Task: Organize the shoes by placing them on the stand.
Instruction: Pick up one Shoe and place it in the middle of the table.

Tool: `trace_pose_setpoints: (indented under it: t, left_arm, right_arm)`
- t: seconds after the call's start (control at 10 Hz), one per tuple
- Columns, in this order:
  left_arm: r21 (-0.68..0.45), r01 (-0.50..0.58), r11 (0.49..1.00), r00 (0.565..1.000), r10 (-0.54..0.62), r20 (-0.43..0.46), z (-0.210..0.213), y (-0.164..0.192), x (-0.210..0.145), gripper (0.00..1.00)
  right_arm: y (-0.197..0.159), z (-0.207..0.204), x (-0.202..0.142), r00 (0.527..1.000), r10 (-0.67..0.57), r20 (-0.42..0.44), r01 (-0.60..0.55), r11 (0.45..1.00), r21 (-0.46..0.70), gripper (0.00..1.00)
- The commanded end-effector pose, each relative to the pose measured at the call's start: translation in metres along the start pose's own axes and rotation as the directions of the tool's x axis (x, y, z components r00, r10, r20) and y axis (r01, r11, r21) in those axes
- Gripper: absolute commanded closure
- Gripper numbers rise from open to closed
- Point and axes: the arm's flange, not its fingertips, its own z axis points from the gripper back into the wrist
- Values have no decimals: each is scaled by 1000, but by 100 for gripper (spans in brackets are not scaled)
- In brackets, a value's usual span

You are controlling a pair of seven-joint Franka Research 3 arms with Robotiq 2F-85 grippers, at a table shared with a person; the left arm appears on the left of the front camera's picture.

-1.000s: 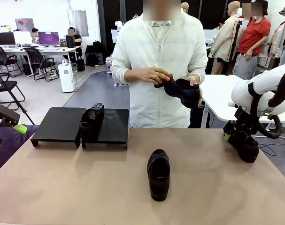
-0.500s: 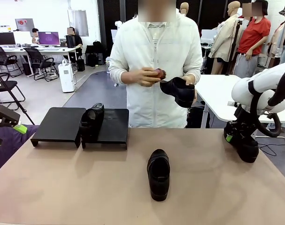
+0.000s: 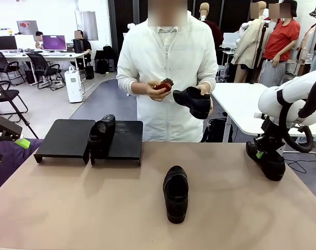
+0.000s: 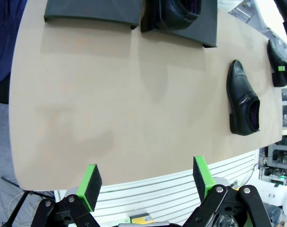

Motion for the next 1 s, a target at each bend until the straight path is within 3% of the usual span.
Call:
trace_pose_setpoints:
  t: [0.0, 0.2, 0.4, 0.6, 0.9]
  left_arm:
    - [-21, 11, 1000, 1000, -11, 0, 1, 1, 1, 0]
    - [-21, 11, 1000, 1000, -11, 0, 1, 1, 1, 0]
    - [-21, 11, 1000, 1000, -11, 0, 1, 1, 1, 0]
    - [-21, 11, 1000, 1000, -11, 0, 1, 1, 1, 0]
    - [-21, 11, 1000, 1000, -11, 0, 1, 1, 1, 0]
  right_arm:
    - [-6, 8, -1, 999, 19, 27, -21, 998, 62, 100]
    - [-12, 38, -10, 997, 6, 72, -15, 992, 127, 100]
    - [-14, 123, -39, 987, -114, 114, 90, 975, 203, 100]
    - [-5, 215, -94, 969, -200, 146, 155, 950, 272, 100]
    - [21, 270, -181, 953, -215, 212, 123, 917, 379, 100]
